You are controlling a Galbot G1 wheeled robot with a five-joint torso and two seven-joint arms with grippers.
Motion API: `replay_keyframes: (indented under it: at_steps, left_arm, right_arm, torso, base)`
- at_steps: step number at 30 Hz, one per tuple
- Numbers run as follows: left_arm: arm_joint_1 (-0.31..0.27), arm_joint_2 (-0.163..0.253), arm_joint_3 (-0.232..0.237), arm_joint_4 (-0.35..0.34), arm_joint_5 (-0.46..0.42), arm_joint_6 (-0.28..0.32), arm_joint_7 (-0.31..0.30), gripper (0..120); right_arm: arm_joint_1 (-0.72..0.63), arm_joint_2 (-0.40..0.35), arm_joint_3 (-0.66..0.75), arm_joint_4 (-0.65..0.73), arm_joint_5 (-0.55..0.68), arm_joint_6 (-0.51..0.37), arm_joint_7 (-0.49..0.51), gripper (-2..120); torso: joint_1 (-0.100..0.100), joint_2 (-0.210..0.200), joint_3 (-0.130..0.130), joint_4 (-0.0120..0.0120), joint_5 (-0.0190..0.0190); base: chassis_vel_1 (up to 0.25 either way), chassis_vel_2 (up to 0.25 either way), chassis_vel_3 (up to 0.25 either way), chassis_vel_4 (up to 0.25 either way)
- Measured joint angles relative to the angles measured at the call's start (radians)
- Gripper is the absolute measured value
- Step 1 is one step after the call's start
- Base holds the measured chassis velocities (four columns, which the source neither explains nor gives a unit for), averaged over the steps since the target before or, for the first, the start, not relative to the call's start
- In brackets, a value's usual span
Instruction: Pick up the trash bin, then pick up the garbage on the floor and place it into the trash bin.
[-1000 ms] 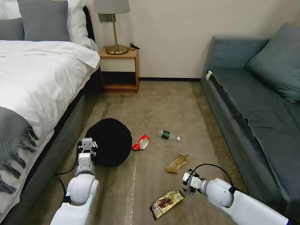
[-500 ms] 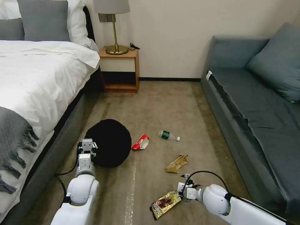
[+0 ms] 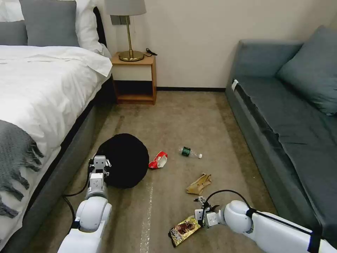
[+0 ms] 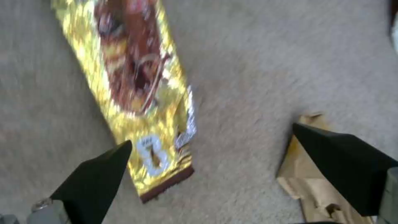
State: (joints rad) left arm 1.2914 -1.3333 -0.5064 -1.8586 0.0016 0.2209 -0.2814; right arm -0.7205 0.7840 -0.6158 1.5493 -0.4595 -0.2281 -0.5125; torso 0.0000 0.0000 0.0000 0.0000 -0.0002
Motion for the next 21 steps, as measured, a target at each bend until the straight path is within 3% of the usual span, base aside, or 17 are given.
replay_keyframes:
  at_steps: [11, 21]
  left_arm:
    - [-0.002, -0.015, 0.002, 0.016, 0.002, -0.011, 0.002, 5]
    - [-0.005, -0.018, 0.002, 0.029, 0.0, -0.017, 0.003, 5]
  right_arm:
    - [-0.001, 0.028, 0.0, -0.09, -0.059, 0.038, -0.002, 100]
    - [-0.041, 0.017, 0.011, -0.016, -0.04, 0.032, -0.002, 100]
  torso:
    - [0.0, 0.0, 0.0, 0.0, 0.0002]
    - [0.0, 0.0, 0.0, 0.0, 0.0]
  base:
    - [0.0, 0.0, 0.0, 0.0]
    - [0.0, 0.0, 0.0, 0.0]
